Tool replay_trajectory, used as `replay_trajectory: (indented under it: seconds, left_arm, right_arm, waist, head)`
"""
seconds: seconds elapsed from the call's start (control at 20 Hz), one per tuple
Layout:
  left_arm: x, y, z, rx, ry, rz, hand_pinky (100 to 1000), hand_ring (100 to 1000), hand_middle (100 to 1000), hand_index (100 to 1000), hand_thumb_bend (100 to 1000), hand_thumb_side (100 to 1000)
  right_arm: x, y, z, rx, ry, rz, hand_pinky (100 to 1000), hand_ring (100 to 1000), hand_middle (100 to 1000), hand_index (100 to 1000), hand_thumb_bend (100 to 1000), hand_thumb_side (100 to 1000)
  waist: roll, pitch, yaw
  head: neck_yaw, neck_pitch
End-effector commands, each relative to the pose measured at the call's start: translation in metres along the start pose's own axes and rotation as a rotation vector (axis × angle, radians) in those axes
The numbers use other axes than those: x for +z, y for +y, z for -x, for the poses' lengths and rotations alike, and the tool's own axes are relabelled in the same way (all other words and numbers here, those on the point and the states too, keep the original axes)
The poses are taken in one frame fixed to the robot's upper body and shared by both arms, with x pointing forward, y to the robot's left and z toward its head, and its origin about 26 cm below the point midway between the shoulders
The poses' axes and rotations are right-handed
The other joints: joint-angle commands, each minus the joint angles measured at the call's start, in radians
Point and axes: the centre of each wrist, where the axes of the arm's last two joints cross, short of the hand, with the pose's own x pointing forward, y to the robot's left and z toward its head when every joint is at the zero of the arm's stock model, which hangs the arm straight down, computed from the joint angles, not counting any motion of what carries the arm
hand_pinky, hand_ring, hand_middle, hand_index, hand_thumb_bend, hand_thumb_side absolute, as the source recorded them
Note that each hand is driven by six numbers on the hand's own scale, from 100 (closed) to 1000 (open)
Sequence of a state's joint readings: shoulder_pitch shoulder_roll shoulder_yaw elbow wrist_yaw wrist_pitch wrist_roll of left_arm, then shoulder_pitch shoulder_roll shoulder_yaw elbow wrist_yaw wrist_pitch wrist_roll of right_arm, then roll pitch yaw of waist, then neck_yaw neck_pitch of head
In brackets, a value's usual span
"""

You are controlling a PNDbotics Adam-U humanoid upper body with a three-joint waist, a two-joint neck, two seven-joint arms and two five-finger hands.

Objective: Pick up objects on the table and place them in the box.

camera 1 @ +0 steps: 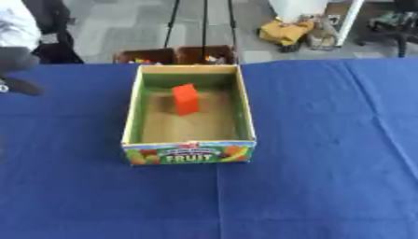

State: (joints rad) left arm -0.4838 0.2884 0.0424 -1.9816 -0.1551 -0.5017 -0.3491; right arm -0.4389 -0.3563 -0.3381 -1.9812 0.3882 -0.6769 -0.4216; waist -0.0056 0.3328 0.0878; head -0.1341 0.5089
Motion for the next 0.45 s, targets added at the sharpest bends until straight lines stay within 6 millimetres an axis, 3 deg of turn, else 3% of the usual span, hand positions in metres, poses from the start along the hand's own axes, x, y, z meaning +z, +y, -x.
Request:
replay_trajectory:
  seconds: [0.05, 0.45]
  left_arm:
    - [-0.008, 0.000, -0.005, -0.046, -0.026, 0.000, 707, 887, 870, 1000, 100, 702]
    - [-0.019, -0.009, -0.008, -0.064, -0.017, -0.022, 704, 886, 869, 1000, 100, 744]
  right_arm:
    - [-0.009, -0.001, -0.003, -0.001, -0.035, 0.001, 641, 759, 578, 727, 100, 1000]
    - [-0.008, -0.001, -0.003, -0.002, -0.031, 0.007, 641, 760, 577, 726, 100, 1000]
  waist:
    - [-0.007, -0.035, -0.002]
    - [-0.008, -0.039, -0.001]
  head:
    - [0.005, -0.007]
    - [0.031, 0.013]
